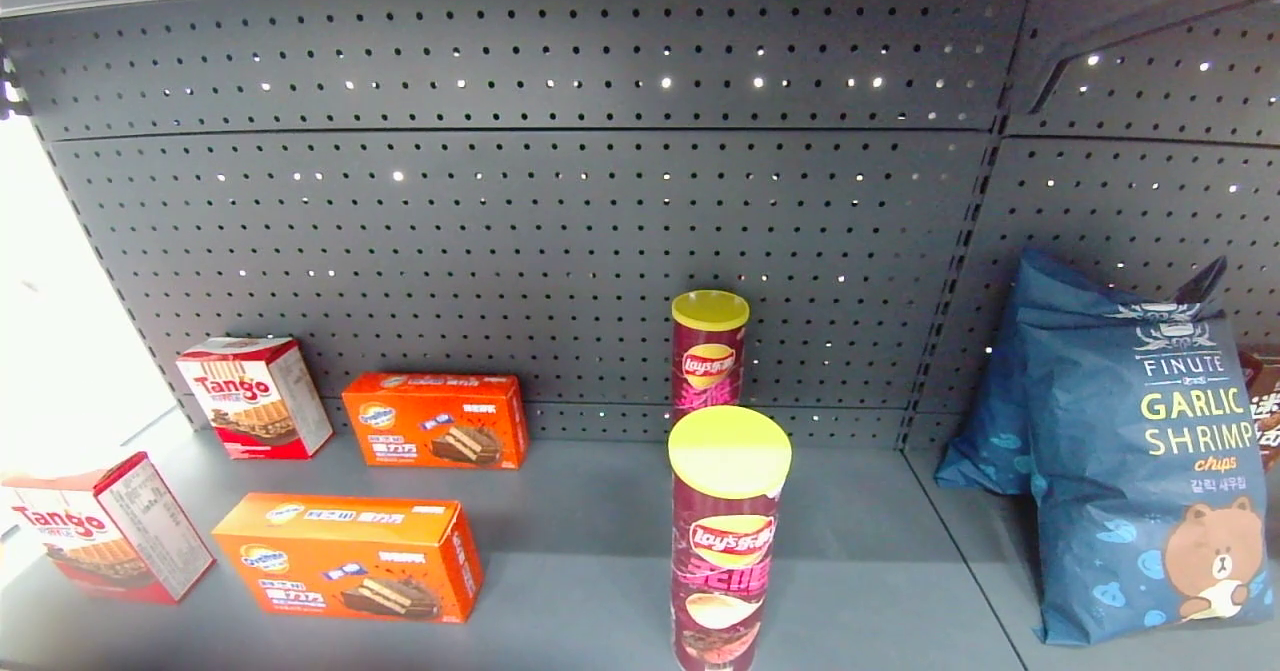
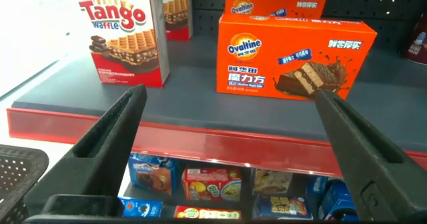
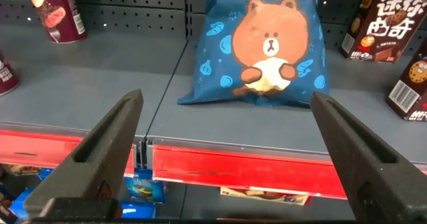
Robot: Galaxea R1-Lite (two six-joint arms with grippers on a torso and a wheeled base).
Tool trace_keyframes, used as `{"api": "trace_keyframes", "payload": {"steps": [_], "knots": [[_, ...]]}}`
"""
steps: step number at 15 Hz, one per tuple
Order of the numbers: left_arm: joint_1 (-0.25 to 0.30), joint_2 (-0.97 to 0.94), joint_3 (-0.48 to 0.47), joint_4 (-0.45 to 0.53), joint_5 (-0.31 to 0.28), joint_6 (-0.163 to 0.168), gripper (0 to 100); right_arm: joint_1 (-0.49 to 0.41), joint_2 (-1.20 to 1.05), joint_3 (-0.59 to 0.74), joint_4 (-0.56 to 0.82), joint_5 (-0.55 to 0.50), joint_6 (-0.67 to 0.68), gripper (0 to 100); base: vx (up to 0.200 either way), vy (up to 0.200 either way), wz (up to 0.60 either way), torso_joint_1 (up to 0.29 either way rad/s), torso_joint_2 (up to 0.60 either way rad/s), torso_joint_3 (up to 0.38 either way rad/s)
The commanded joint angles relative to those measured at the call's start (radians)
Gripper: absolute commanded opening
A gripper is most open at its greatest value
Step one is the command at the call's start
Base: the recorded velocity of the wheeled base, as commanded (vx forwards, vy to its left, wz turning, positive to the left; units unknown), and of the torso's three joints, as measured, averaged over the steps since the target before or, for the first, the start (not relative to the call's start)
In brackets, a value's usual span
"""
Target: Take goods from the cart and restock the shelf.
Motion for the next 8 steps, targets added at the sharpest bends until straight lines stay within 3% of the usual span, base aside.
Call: {"api": "trace_keyframes", "payload": {"steps": [1, 8], "knots": [[0.0, 0.002, 0.0, 0.0, 0.002, -0.005, 100, 0.0, -0.002, 0.0, 0.0, 0.0, 0.013, 100, 0.0, 0.0, 0.0, 0.0, 0.0, 0.0], [0.0, 0.002, 0.0, 0.0, 0.002, -0.005, 100, 0.0, -0.002, 0.0, 0.0, -0.004, 0.021, 100, 0.0, 0.0, 0.0, 0.0, 0.0, 0.0]]}}
